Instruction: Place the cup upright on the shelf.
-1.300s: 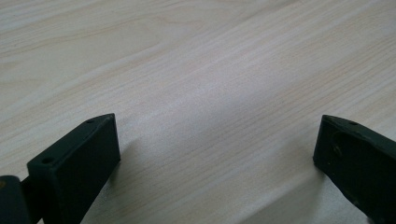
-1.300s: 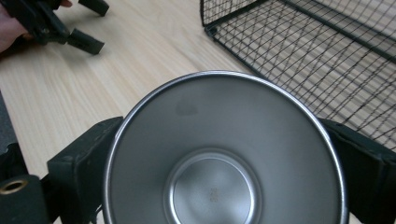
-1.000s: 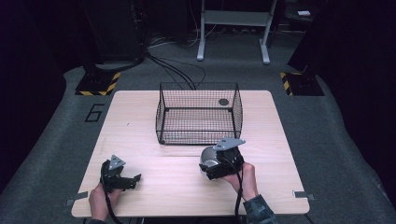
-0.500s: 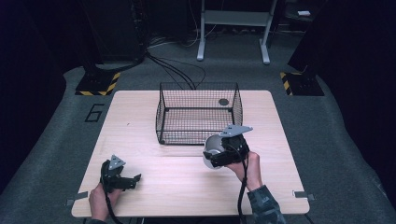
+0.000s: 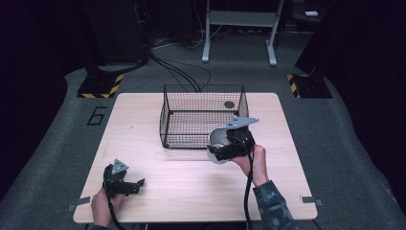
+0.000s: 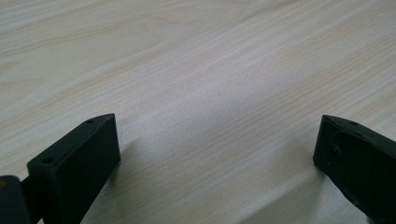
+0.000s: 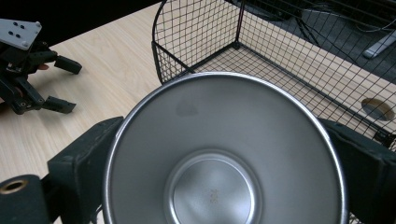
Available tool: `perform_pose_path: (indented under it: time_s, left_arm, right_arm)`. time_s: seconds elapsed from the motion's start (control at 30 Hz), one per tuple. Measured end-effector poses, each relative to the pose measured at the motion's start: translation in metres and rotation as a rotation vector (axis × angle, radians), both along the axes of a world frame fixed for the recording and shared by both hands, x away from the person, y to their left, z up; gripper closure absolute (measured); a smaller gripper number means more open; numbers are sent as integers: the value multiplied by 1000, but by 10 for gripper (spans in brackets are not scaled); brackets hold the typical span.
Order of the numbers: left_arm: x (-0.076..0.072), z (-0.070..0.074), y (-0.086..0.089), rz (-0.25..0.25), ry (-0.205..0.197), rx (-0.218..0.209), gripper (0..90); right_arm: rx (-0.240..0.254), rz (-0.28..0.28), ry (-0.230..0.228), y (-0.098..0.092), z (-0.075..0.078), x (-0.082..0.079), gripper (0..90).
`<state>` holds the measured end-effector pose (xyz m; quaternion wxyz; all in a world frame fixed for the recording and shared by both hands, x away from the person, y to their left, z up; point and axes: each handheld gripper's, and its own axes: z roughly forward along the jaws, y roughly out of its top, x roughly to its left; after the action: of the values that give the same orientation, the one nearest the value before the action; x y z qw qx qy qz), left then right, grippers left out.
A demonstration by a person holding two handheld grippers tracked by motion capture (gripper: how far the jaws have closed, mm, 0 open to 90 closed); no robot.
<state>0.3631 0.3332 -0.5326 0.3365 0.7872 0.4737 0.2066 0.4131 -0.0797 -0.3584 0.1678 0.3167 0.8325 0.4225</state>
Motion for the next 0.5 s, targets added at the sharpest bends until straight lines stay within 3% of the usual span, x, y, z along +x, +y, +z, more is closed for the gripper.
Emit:
perform_pose_path:
  time_s: [0.5]
  left_arm:
    - [0,0,0,0,0,0,4]
  right_arm:
    - [7,1,-24,4,27,24,62]
